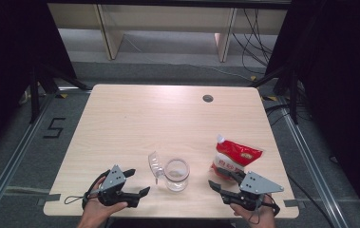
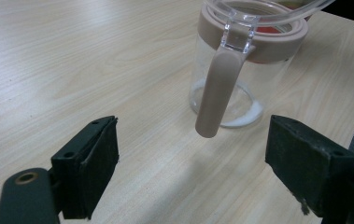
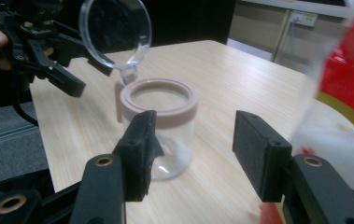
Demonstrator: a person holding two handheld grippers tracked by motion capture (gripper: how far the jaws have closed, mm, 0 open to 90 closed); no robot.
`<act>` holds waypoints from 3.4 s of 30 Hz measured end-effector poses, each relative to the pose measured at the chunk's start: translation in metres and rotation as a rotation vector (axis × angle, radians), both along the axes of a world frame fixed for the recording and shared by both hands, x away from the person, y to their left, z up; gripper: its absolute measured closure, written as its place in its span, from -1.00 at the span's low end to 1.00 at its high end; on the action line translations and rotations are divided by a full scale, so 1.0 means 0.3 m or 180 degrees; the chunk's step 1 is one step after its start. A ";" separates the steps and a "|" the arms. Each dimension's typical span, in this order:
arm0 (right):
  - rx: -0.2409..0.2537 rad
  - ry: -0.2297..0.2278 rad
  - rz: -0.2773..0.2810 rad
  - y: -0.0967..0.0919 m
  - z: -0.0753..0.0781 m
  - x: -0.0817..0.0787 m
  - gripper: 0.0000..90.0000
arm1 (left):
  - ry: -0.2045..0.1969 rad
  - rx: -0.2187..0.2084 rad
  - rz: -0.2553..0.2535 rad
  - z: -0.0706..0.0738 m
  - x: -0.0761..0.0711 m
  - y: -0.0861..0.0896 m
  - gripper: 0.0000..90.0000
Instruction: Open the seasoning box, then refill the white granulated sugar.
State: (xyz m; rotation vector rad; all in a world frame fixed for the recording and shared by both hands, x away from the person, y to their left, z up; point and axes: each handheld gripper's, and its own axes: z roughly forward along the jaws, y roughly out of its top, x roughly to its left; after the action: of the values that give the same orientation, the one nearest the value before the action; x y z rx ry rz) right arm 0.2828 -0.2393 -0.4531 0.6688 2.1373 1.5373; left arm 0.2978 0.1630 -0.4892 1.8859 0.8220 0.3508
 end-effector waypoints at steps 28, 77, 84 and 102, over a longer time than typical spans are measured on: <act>-0.0092 0.0114 -0.0541 -0.202 -0.041 -0.060 -0.20 | -0.0012 0.0007 0.0006 0.002 -0.002 -0.001 -0.63; -0.0128 -0.0105 -0.0576 -0.219 -0.120 0.138 -0.61 | 0.0012 0.0013 0.0002 -0.006 0.015 -0.008 -0.62; -0.0106 -0.0065 -0.0573 -0.212 -0.125 0.139 -0.61 | 0.0005 0.0007 0.0003 -0.008 0.013 -0.007 -0.62; -0.0092 -0.0154 -0.0496 -0.177 -0.143 0.170 -0.58 | -0.0008 0.0042 -0.0040 -0.007 0.006 -0.011 -0.62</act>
State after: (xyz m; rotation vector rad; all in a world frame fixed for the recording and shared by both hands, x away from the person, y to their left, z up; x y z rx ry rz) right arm 0.3338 -0.2925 -0.4958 0.7614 2.0174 1.4232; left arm 0.2996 0.1598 -0.4912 1.9017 0.8078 0.3515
